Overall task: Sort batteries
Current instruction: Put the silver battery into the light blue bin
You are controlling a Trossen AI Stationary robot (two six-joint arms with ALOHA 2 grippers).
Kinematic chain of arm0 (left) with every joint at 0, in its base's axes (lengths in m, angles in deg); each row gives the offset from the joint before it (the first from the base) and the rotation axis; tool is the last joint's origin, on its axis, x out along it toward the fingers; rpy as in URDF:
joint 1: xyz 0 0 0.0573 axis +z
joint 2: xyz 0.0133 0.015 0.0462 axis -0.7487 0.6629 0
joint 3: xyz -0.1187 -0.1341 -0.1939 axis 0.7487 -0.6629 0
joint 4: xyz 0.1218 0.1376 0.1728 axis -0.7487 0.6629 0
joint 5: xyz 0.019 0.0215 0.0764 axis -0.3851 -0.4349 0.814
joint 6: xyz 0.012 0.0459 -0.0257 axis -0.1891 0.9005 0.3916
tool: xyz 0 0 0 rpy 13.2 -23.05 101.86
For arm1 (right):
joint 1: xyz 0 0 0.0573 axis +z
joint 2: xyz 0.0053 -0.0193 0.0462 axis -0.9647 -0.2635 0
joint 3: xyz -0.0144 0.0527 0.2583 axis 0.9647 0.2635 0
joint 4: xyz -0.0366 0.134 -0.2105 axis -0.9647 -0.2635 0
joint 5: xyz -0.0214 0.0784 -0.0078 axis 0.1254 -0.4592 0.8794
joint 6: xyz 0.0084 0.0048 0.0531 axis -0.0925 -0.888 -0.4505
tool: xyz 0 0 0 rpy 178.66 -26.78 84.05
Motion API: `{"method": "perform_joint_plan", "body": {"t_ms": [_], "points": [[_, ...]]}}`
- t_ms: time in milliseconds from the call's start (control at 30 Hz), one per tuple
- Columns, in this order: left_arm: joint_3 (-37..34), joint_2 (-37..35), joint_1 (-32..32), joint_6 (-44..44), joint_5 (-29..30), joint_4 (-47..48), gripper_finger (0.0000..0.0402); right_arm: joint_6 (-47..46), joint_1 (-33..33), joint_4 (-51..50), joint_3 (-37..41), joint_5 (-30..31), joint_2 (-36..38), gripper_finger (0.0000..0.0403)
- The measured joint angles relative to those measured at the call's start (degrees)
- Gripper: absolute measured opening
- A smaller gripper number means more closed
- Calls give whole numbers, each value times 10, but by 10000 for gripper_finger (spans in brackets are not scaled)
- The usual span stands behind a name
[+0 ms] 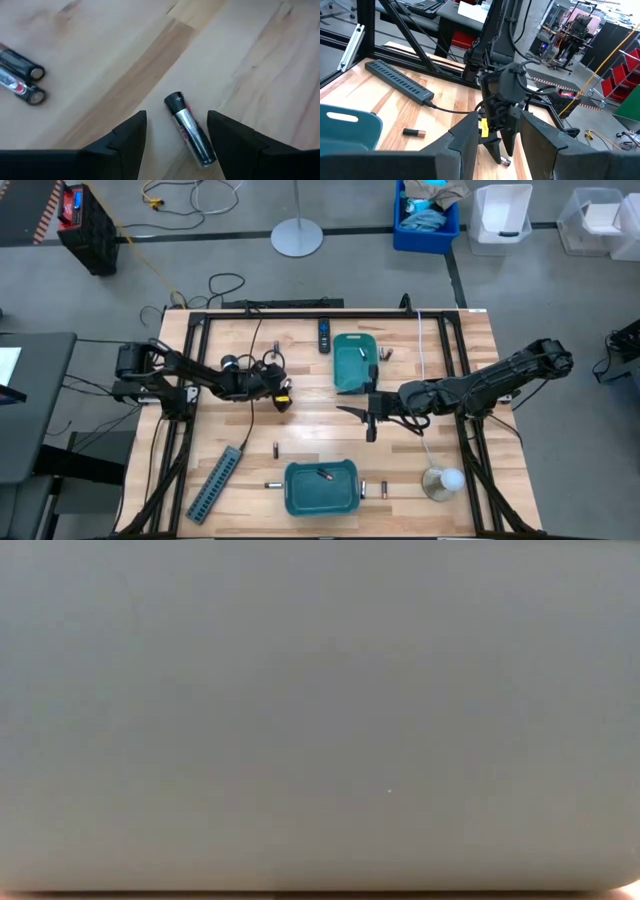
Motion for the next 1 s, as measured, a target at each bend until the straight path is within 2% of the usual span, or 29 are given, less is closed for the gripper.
{"method": "perform_joint_plan", "body": {"t_ms": [233,667,1000], "points": [[0,0,13,2,-43,5,199,0,-1,-4,0,0,0,157],[1,-2,16,4,-60,41,100,-1,-1,-4,0,0,0,157],[1,-2,16,8,-78,61,48,-5,-1,-4,0,0,0,157]]}}
